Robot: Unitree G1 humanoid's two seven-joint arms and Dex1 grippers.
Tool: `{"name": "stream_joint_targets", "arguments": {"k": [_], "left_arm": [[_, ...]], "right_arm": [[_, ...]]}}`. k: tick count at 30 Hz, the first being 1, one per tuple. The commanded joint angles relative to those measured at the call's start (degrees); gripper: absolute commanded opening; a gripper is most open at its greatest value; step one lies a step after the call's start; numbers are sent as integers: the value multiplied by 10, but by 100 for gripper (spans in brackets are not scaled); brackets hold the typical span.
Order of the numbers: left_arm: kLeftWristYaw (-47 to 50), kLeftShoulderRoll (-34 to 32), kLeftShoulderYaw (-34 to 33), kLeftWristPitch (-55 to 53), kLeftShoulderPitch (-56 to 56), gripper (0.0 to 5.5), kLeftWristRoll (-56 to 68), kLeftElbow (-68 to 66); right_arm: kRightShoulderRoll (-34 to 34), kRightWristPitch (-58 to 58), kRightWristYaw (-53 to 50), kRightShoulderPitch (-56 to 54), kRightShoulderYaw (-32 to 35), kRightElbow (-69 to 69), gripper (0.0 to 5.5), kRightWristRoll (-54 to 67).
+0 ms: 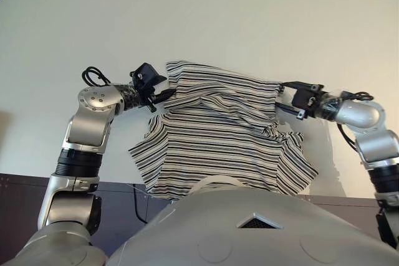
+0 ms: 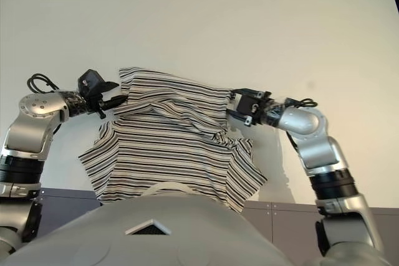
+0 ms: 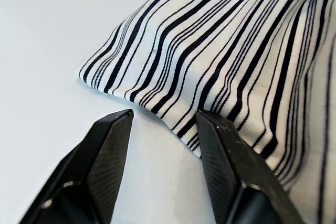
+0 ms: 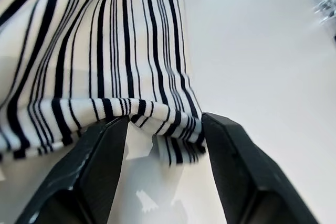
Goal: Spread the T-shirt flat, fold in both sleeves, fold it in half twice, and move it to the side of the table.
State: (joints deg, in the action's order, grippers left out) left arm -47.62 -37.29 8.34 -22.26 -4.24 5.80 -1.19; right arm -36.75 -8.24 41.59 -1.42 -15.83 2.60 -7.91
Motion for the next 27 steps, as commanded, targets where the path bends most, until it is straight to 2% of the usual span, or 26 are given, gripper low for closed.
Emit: {"name": "stream_joint_targets", "arguments": {"k": [1,4,7,16,21,25,26,27], "left_arm": [[-17,-14,11,-2,-20,220,-11,-13],[-24,-9,20,2,-32,220,-16,-24],[-33,-11,21,9,-34,220,-14,-35],[-54,25,42,55,-101,220,-10,-79],[-54,54,4,51,-103,220,47,-28],[-96,4,-28,33,-27,220,91,54],[-104,-10,-32,31,-4,220,95,70],[-113,-26,-35,33,22,220,95,82]], "right_arm": [[44,-21,-58,-62,-18,109,256,-50],[71,-54,-102,-117,1,205,256,-46],[93,-89,-104,-158,20,277,256,-14],[189,-58,67,-350,62,522,256,85],[216,-22,-116,-468,153,668,256,111],[171,-35,-103,-415,207,633,256,146],[160,-38,-90,-386,210,597,256,149],[150,-19,-72,-336,204,504,256,152]]}}
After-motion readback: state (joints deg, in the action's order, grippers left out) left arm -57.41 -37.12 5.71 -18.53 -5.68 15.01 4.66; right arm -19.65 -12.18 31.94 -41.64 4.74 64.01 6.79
